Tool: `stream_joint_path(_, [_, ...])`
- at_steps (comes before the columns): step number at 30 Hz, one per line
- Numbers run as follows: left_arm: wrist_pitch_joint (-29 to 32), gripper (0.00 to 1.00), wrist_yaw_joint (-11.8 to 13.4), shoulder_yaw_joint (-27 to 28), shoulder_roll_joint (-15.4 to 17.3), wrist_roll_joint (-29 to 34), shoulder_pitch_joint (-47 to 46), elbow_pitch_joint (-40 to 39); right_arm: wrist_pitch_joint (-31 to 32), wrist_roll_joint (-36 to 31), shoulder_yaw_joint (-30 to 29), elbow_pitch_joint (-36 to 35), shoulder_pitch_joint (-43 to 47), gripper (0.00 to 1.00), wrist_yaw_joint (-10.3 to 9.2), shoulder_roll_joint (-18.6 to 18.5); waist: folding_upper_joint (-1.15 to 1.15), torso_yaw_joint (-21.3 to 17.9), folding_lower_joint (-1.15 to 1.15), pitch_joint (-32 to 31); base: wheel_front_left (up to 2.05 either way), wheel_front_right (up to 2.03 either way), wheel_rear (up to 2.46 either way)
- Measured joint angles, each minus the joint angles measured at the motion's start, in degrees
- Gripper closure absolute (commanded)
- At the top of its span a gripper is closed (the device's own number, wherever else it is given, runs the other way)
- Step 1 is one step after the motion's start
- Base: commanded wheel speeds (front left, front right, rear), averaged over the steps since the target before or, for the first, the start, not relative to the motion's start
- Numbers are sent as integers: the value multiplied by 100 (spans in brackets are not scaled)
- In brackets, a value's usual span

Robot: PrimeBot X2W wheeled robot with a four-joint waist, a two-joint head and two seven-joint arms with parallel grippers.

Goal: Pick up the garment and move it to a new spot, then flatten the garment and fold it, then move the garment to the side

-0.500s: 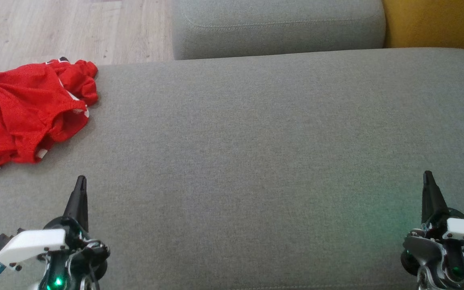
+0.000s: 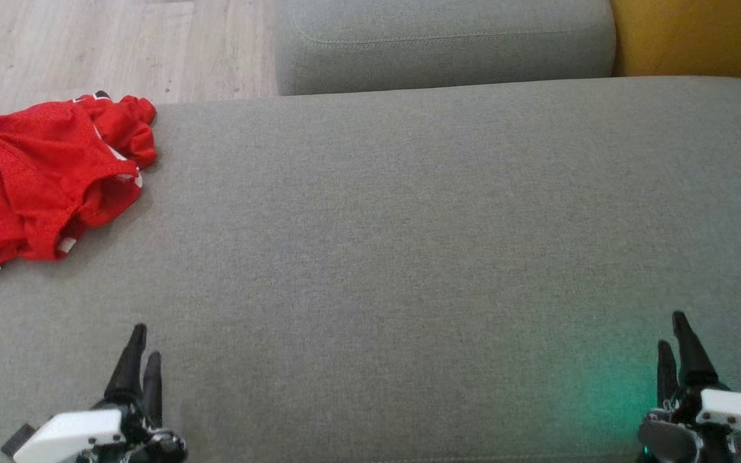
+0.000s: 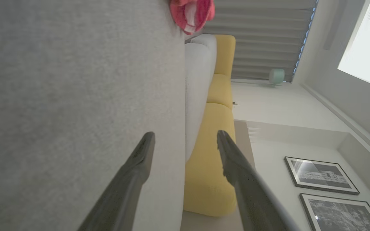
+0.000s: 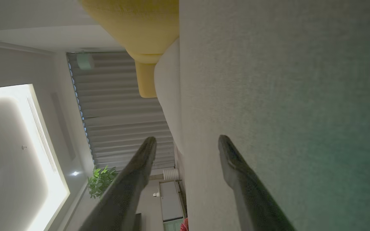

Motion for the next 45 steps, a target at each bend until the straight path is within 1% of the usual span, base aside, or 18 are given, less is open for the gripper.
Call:
stream_joint_path(11, [-185, 0, 2, -163, -2, 89, 34, -144, -157, -140, 119, -63, 34, 0, 0, 0, 0, 1, 0, -2, 0, 0, 0])
stream_joint_path(14, [-205, 0, 1, -181, -2, 189, 34, -215, -219, -287, 123, -123, 34, 0, 0, 0, 0, 1, 0, -2, 0, 0, 0])
stream_joint_path(18, [-290, 0, 1, -203, -1, 360, 34, -298, -287, -651, 135, -236, 34, 0, 0, 0, 0, 1, 0, -2, 0, 0, 0])
stream_joint_path(25, [-413, 0, 42, -307, 0, 875, 34, -493, -403, -1254, 177, -428, 35, 0, 0, 0, 0, 4, 0, 1, 0, 0, 0])
stream_joint_path(35, [-556, 0, 235, -508, 3, 1700, 35, -806, -564, -2212, 347, -670, 36, 0, 0, 0, 0, 15, 0, 6, 0, 0, 0])
stream_joint_path(45, [-717, 0, 390, -710, 7, 2679, 37, -999, -717, -3136, 537, -720, 41, 0, 0, -1, 0, 25, 0, 7, 0, 0, 0])
